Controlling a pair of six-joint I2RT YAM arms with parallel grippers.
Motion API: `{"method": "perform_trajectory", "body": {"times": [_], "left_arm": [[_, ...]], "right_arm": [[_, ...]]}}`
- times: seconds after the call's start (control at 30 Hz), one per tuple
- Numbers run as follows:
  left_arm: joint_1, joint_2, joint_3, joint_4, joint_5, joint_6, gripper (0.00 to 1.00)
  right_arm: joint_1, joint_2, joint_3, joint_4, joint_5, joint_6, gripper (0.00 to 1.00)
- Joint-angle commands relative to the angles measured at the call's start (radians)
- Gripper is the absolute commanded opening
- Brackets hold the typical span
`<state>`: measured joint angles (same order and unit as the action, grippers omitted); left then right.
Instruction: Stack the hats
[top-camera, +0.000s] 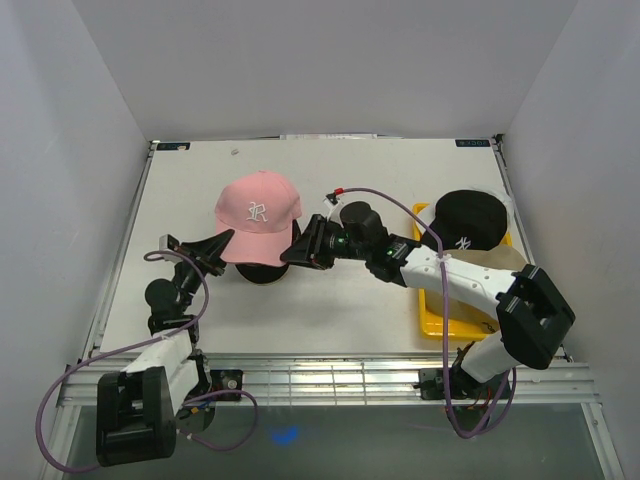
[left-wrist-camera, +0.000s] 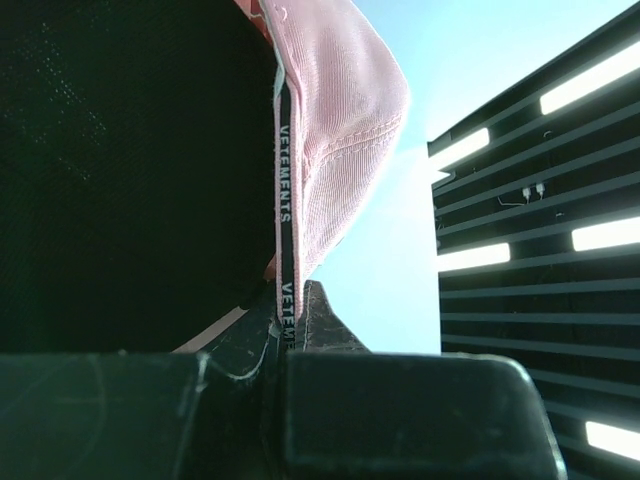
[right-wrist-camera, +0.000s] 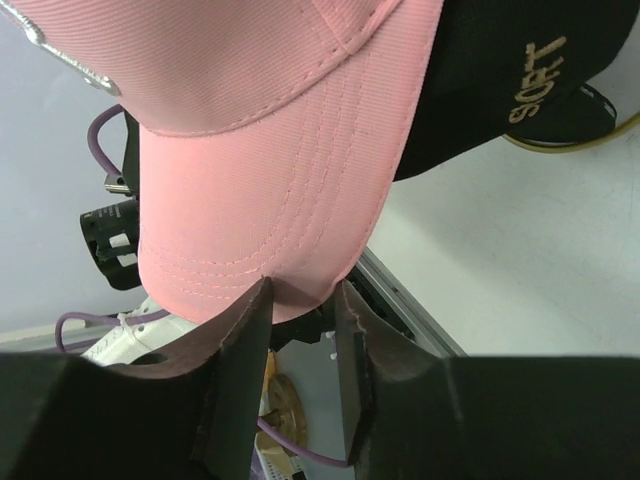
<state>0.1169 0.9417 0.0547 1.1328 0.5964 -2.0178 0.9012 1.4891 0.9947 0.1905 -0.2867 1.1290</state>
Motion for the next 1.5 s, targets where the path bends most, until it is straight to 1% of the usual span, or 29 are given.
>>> {"method": "perform_trajectory", "body": {"times": [0.0,0.07,0.2,0.33,0.37,0.4,0.5,0.53,0.63,0.73,1.1,1.27,1.47], "left_arm": [[0.004,-0.038,-0.110,-0.068,0.025,-0.104,0.04],[0.007,-0.050,-0.107,-0.087,0.029,-0.095,0.08],[0.015,-0.050,-0.101,-0.110,0.042,-0.070,0.17],[0.018,-0.044,-0.107,-0.111,0.052,-0.055,0.24],[0.021,-0.041,-0.108,-0.116,0.054,-0.050,0.27],[0.023,-0.041,-0.110,-0.120,0.057,-0.047,0.33],[0.029,-0.038,-0.116,-0.120,0.060,-0.036,0.41],[0.032,-0.037,-0.118,-0.122,0.063,-0.029,0.45],[0.036,-0.035,-0.116,-0.123,0.069,-0.019,0.54],[0.041,-0.038,-0.108,-0.140,0.077,-0.004,0.57],[0.075,-0.087,-0.101,-0.298,0.111,0.085,0.58],[0.087,-0.103,-0.107,-0.332,0.121,0.131,0.59],[0.098,-0.121,-0.085,-0.390,0.134,0.201,0.63]], "right_arm": [[0.015,-0.009,-0.010,0.069,-0.005,-0.003,0.35],[0.015,-0.003,-0.010,0.070,-0.006,-0.005,0.29],[0.015,0.007,-0.011,0.070,-0.009,-0.003,0.23],[0.015,0.017,-0.014,0.073,-0.009,-0.003,0.21],[0.015,0.019,-0.014,0.073,-0.011,-0.006,0.20],[0.015,0.023,-0.014,0.073,-0.012,-0.006,0.20],[0.015,0.028,-0.014,0.075,-0.012,-0.009,0.19],[0.015,0.030,-0.014,0.075,-0.012,-0.009,0.19],[0.015,0.034,-0.014,0.075,-0.015,-0.011,0.18],[0.015,0.036,-0.014,0.073,-0.014,-0.012,0.17],[0.013,0.048,-0.016,0.061,-0.009,-0.023,0.15],[0.013,0.054,-0.013,0.047,-0.003,-0.037,0.14],[0.011,0.056,-0.002,0.026,0.000,-0.060,0.13]]}}
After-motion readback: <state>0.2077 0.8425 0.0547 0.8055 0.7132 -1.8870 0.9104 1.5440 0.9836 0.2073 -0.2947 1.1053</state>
